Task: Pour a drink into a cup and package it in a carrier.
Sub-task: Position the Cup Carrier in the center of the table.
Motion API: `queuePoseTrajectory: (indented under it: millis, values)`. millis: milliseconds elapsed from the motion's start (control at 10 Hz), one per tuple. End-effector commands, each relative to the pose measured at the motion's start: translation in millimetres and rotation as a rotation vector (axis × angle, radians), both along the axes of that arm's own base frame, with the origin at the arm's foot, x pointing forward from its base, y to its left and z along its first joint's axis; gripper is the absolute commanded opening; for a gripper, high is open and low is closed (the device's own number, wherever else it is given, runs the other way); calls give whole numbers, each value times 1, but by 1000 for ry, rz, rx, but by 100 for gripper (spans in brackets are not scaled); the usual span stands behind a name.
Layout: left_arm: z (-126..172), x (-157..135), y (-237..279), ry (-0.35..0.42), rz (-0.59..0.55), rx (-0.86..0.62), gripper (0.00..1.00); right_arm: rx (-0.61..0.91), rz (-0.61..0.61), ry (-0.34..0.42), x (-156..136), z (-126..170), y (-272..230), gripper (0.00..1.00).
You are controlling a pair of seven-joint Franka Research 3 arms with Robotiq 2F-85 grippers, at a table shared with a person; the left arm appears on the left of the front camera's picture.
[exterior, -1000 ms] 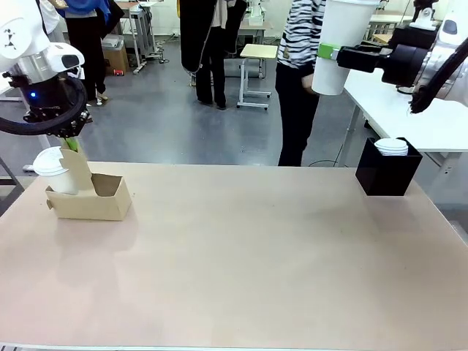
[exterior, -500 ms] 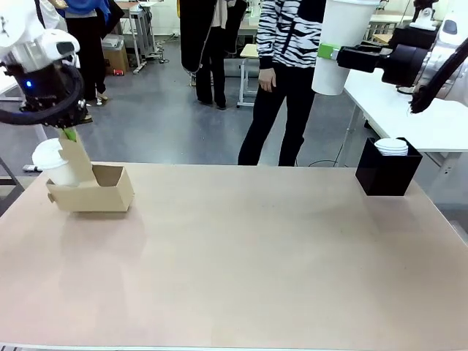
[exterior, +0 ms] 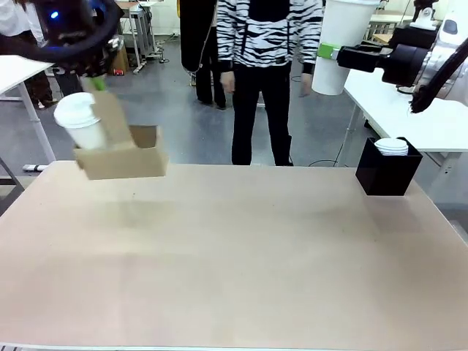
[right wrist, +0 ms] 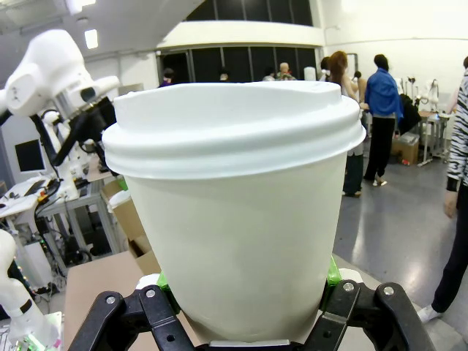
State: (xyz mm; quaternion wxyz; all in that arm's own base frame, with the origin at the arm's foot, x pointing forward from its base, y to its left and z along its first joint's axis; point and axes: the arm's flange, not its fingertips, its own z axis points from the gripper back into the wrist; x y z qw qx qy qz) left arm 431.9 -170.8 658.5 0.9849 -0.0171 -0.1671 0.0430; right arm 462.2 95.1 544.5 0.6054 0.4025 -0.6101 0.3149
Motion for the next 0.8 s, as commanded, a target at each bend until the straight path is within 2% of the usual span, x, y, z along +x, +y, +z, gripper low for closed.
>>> queuePoseTrajectory:
  millis: [0, 400, 700]
  values:
    - [-1, 4, -55, 27, 1, 40, 2, 2, 2, -26, 2, 4, 1, 80]
    - [-38, -28, -169, 41, -64, 89, 2, 2, 2, -26, 2, 4, 1, 80]
    - [-87, -35, -206, 102, -116, 72, 2, 2, 2, -26, 2, 4, 1, 80]
